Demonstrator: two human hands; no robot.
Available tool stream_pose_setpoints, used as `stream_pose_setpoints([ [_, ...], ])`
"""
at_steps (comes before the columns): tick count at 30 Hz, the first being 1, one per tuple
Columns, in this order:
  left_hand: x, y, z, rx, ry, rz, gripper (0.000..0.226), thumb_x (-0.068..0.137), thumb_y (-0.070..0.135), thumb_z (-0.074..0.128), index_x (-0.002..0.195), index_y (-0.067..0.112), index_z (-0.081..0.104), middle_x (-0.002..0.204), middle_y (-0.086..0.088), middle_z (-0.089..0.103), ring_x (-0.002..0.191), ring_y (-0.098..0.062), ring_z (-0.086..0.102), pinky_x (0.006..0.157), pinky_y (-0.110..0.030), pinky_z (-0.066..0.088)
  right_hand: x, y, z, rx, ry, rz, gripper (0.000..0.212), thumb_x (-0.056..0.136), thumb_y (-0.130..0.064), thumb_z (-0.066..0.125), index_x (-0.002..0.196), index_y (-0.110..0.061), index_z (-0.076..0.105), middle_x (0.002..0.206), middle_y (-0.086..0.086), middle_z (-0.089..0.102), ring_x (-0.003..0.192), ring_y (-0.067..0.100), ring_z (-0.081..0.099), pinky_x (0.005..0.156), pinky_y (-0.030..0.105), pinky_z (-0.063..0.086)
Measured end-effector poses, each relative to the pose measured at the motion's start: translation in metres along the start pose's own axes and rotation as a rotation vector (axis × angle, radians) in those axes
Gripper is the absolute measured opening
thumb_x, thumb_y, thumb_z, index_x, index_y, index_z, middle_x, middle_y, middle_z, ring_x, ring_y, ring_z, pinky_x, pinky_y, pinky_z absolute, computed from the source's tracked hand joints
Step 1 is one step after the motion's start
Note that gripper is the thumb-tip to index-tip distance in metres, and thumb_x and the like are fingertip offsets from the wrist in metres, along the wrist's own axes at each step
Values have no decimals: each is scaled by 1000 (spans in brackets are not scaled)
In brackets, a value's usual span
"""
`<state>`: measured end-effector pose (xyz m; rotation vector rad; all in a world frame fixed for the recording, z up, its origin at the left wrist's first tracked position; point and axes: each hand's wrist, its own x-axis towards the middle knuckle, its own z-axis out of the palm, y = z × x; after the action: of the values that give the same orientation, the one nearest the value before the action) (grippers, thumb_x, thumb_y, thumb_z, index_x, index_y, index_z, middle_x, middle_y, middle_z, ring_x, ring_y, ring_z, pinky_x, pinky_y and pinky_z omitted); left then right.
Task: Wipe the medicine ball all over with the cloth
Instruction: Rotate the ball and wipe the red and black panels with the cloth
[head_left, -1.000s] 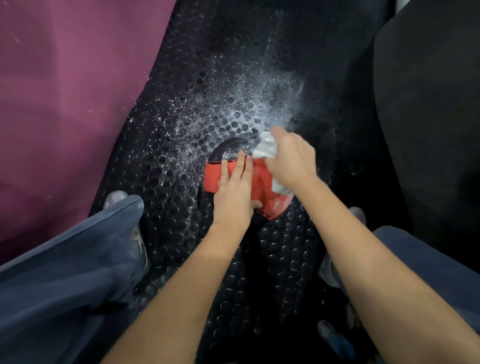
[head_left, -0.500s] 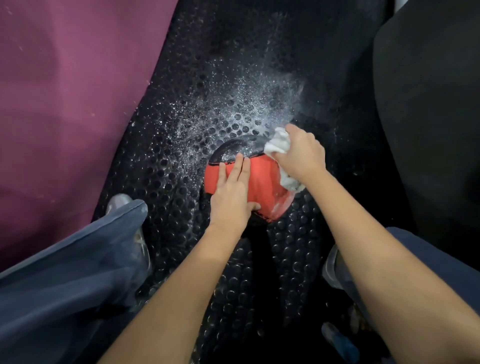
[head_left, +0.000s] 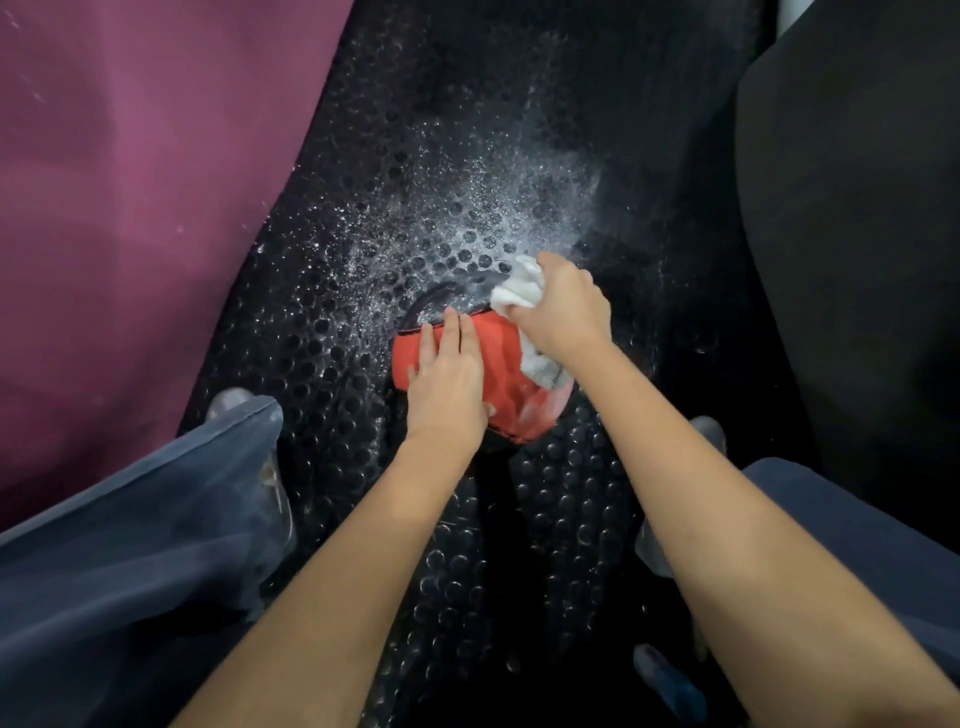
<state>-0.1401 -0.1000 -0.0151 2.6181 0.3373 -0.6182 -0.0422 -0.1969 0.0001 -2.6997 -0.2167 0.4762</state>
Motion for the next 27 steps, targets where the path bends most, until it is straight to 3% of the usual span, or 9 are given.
stream_pose_setpoints([
  [4,2,-13,-10,11,-69,27,108,83,27,73,155,16,-6,162,-7,-11,149,-34,-3,119,-41,11,4,-15,5,-32,-13,-71,22,85,-22,62,98,-17,46,85,0,55,84,25,55,66,29,35],
  [11,8,-13,-9,-29,-46,13,109,78,32,77,156,23,1,163,1,-8,149,-31,0,115,-50,30,-20,0,6,-156,33,-196,28,82,-13,59,107,-16,48,83,-2,50,77,23,49,63,30,35],
  [15,3,-13,-5,-6,-35,17,108,80,33,74,155,25,-3,163,3,-12,150,-28,-3,112,-47,33,-8,7,2,-38,32,-64,29,82,-23,63,108,-16,50,91,5,62,87,28,58,68,32,41],
  [18,1,-15,-4,-21,-33,1,109,80,34,74,155,26,-3,162,3,-13,150,-28,-3,112,-47,32,8,6,-1,12,30,45,24,84,-26,65,100,-18,49,92,4,58,91,27,56,68,30,33],
  [23,-1,-18,-1,-19,-13,3,108,81,32,74,155,24,-4,163,2,-12,150,-28,-3,111,-44,34,5,-11,5,-149,-2,-152,29,86,-19,62,113,-17,51,90,2,58,85,26,56,67,29,35],
  [27,-1,-15,1,9,-13,11,107,81,34,73,155,25,-4,162,3,-13,150,-27,-3,109,-42,37,22,-2,-8,-122,5,-28,29,84,-23,65,111,-18,53,103,6,63,97,29,59,70,30,36],
])
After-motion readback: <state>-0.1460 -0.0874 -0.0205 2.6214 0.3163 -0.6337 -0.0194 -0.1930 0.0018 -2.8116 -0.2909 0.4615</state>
